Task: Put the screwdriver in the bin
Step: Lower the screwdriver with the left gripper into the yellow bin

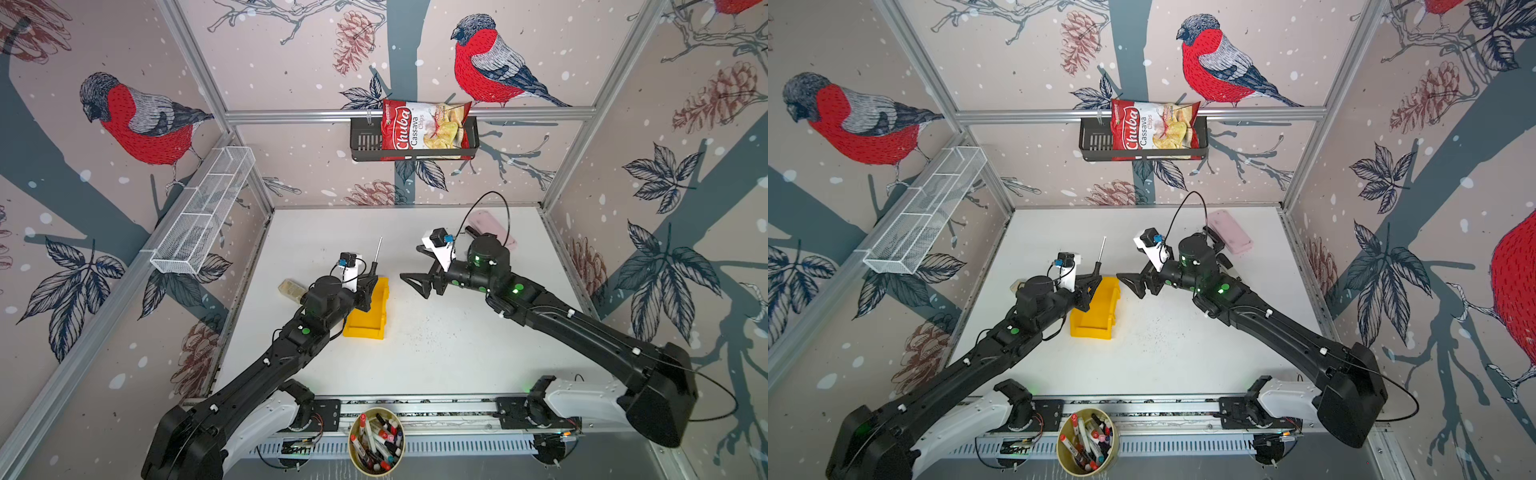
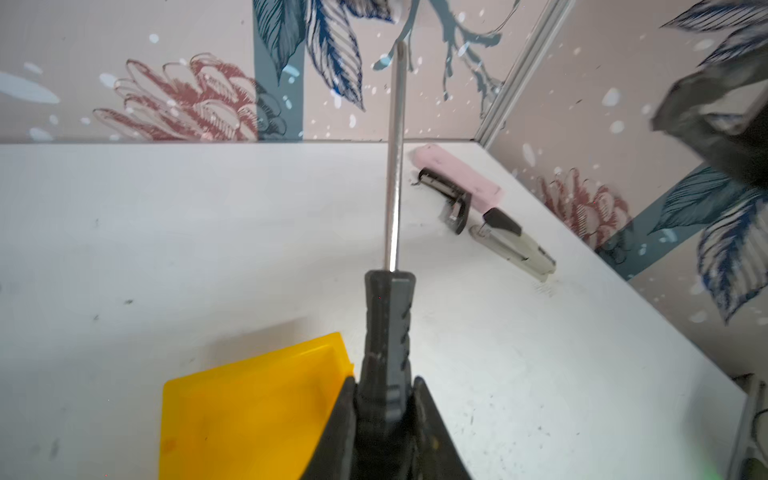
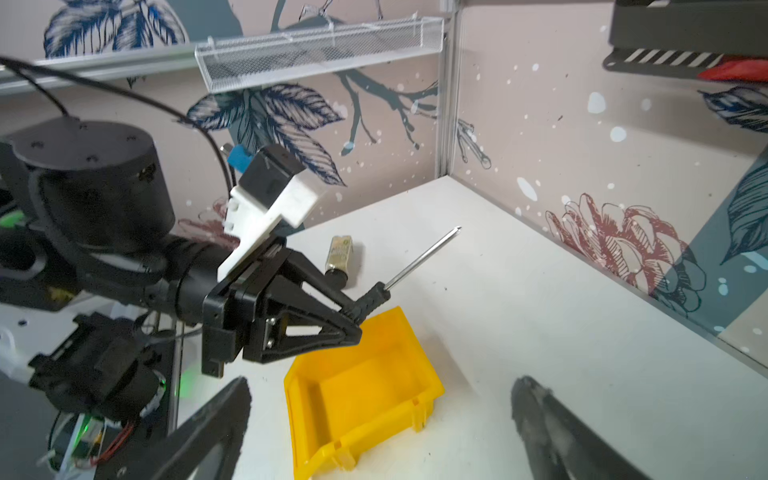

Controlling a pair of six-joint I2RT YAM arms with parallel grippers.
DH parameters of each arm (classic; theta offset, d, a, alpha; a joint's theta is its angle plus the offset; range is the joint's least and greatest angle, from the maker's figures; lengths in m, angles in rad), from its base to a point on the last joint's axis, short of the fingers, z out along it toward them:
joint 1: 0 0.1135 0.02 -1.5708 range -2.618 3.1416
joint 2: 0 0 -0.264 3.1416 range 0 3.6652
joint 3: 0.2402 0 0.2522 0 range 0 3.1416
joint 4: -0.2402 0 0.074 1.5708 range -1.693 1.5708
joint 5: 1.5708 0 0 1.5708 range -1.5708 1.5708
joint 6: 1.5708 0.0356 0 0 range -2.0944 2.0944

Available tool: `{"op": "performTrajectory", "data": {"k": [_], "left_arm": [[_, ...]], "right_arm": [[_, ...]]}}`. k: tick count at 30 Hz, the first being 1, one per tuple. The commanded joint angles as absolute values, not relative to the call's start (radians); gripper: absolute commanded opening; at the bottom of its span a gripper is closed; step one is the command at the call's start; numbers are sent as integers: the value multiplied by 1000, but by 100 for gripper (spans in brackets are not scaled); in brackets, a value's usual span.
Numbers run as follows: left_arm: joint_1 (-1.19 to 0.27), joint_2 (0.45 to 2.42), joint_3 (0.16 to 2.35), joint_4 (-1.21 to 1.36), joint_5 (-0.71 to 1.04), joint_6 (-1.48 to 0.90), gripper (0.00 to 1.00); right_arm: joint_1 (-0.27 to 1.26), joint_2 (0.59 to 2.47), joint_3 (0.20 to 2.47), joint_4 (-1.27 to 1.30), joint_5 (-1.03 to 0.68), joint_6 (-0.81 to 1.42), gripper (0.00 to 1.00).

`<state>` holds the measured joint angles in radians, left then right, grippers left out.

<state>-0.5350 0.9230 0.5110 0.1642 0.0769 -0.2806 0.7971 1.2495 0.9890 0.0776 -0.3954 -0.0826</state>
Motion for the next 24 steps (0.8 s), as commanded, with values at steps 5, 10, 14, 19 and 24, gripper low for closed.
{"op": "performTrajectory", "data": {"k": [5,10,14,19,24], "left_arm": [[-534,951,498,-3,-60,-268,0],[-533,969,492,-80,-64,-301,0],[-534,968,484,-127,-51,-329,0],[-534,974,470,-159,-4,-341,0],[-535,999,469,-188,42,-331,0]], "right_arm": [[838,1301,1011,-34,-373,-220,99],[856,1318,1012,-70,-355,-252,99],[857,1318,980,-67,-351,-255,99],[867,1324,961,-70,-368,-277,99],[875,1341,962,-73,-371,-291,99]]}}
